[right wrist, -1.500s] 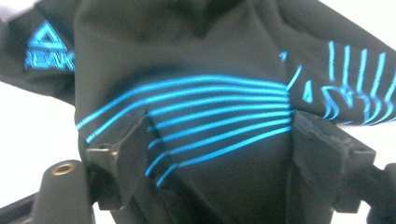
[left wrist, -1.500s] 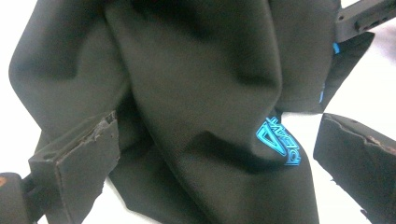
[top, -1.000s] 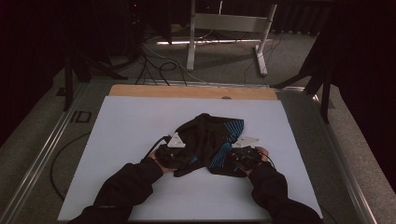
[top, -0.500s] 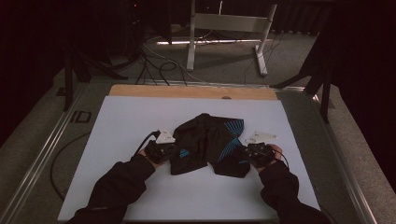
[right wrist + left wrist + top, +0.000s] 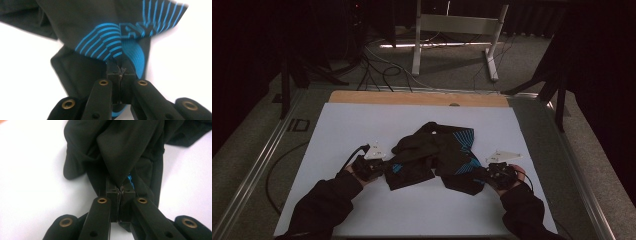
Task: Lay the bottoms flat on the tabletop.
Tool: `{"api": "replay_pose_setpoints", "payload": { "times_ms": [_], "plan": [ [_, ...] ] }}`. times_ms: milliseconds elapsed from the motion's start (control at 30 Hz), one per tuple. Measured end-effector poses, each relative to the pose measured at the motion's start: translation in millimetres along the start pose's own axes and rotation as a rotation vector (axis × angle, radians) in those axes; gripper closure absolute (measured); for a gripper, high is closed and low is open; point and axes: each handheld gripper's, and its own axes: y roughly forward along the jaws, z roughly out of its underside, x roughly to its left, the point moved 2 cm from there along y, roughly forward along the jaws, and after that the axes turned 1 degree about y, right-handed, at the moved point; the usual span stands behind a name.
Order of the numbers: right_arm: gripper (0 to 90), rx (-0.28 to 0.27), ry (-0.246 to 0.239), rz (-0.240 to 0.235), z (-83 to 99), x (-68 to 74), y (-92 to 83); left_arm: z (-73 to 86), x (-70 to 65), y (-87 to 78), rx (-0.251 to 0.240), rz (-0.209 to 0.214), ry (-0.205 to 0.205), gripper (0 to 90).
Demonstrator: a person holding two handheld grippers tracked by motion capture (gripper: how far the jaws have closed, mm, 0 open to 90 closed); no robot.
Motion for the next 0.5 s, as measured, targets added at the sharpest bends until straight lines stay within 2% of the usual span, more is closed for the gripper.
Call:
{"api": "replay_pose_setpoints", "payload": {
  "times_ms": [233, 367, 400, 500],
  "plan": [
    [89.4, 0.033, 0.017, -0.012, 10.4, 0.3, -0.8, 12.7, -2.8, -8.3, 0.035, 0.016, 0.013, 89.4],
    [89.4, 0.069, 0.025, -0.012, 23.8, -2.0, -1.9, 20.9, -5.8, -14.9, 0.048, 0.024, 0.019, 89.4],
    [89.4, 0.073, 0.029, -0.01, 25.8, -3.0, -2.1, 25.4, -6.3, -16.7, 0.067, 0.021, 0.025, 89.4],
    [89.4, 0.072, 0.05, -0.016, 31.5, -6.5, -5.0, 30.9, -6.7, -18.5, 0.076, 0.036, 0.014, 89.4]
  ]
}}
